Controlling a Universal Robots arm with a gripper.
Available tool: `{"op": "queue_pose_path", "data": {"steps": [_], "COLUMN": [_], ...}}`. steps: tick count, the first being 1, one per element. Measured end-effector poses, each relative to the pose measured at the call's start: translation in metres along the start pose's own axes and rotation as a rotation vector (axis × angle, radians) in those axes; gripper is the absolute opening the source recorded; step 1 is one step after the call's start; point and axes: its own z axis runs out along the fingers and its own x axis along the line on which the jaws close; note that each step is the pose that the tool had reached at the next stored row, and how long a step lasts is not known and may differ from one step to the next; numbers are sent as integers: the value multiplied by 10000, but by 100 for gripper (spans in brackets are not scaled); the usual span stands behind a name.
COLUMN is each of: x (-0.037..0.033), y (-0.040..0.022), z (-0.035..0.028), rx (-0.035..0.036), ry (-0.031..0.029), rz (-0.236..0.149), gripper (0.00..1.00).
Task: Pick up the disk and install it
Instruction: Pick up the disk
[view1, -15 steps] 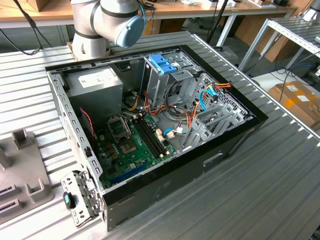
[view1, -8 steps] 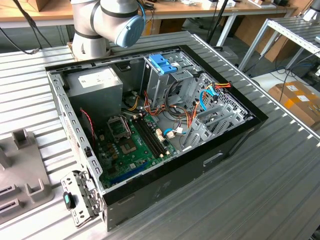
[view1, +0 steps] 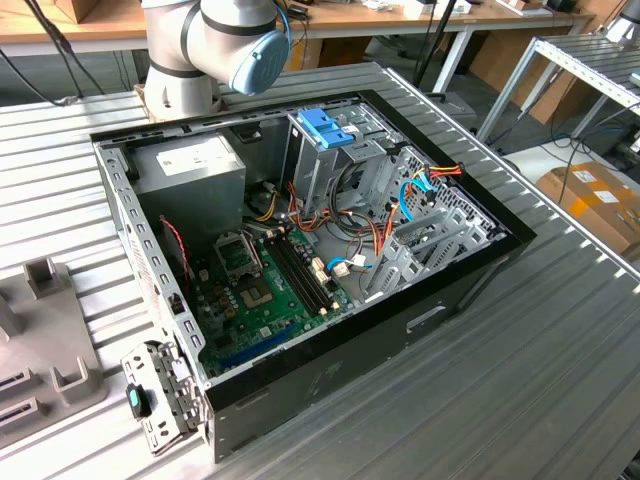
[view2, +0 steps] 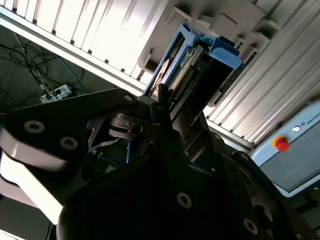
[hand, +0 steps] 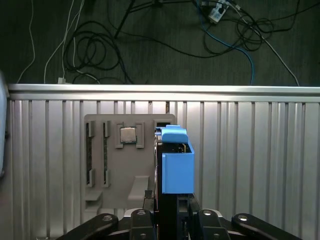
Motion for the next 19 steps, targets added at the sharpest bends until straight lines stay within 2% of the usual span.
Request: {"op": "queue_pose_path", "data": {"steps": [2, 12, 19], "x": [0, 0, 0], "y": [0, -1, -54], "z": [-22, -29, -28], "rx": [0, -2, -1], "ry": [0, 0, 0], "rz": [0, 0, -1], "gripper": [35, 35, 35]}}
